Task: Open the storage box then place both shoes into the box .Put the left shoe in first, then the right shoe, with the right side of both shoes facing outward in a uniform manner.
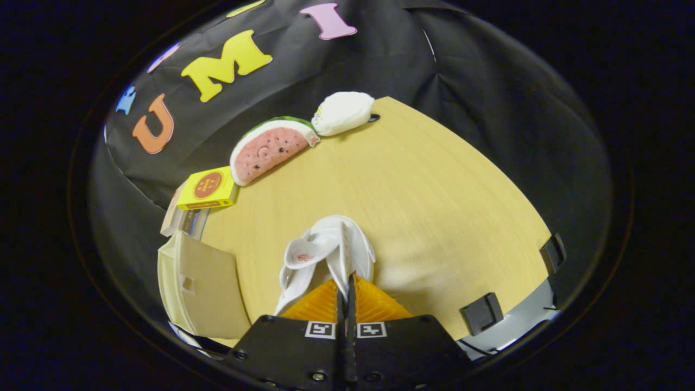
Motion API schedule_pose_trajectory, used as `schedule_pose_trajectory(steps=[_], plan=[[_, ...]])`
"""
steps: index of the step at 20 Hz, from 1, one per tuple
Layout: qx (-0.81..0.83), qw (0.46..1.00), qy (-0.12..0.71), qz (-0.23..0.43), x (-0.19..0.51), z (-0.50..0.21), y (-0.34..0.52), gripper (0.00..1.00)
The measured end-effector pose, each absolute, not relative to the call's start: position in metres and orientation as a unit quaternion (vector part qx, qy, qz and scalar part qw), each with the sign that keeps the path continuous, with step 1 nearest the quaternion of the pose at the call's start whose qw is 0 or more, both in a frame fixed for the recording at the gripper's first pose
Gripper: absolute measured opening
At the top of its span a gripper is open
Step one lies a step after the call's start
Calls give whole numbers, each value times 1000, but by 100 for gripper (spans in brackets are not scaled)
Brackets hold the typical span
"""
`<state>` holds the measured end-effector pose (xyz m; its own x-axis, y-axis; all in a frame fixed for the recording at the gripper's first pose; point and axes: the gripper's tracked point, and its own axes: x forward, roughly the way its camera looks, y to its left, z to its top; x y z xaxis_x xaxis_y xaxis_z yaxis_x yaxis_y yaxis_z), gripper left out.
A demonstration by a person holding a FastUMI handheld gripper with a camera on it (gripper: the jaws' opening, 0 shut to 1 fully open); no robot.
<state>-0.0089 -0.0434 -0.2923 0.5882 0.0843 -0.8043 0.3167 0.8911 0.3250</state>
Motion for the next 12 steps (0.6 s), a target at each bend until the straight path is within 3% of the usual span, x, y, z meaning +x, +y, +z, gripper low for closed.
schedule_pose_trajectory(steps=[5,12], plan=[[230,880,414,-35,-1,-227,45,0],[264,875,407,11,7,-200,161,0]])
